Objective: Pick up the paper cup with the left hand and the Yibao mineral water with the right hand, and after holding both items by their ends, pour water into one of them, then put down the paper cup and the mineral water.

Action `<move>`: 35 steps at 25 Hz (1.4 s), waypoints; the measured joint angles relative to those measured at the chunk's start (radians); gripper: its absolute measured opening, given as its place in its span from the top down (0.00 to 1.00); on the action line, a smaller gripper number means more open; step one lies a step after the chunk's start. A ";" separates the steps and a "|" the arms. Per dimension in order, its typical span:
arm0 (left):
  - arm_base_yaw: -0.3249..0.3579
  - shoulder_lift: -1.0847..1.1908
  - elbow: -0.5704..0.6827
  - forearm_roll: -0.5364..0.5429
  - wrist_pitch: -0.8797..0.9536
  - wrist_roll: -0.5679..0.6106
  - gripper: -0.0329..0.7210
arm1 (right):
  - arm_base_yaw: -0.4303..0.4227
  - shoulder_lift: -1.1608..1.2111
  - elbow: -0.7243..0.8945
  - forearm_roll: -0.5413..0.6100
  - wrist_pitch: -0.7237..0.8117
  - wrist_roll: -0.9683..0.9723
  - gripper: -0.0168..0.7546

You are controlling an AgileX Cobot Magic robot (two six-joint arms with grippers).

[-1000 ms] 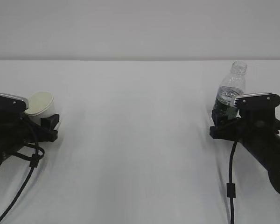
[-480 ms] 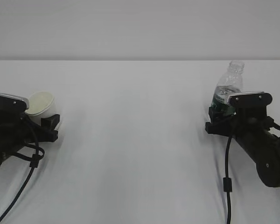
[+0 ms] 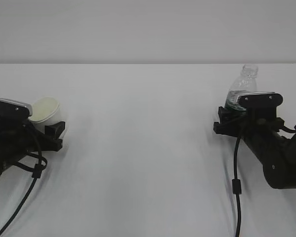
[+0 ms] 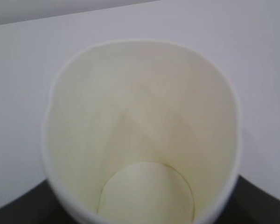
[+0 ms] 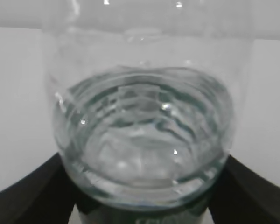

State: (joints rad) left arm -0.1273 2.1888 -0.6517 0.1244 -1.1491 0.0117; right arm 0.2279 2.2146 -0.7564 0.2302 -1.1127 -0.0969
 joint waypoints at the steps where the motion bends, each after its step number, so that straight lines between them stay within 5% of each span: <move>1: 0.000 0.000 0.000 0.002 0.000 0.000 0.34 | 0.000 0.000 -0.003 0.000 0.003 0.000 0.21; 17: 0.000 -0.011 0.000 0.088 0.032 -0.032 0.35 | 0.000 -0.002 -0.011 -0.011 0.085 -0.053 0.30; 35: 0.000 -0.116 0.000 0.415 0.102 -0.246 0.35 | 0.000 -0.227 -0.009 -0.240 0.368 -0.058 0.31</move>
State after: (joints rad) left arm -0.1269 2.0728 -0.6517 0.5397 -1.0473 -0.2341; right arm 0.2279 1.9880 -0.7651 -0.0097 -0.7447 -0.1548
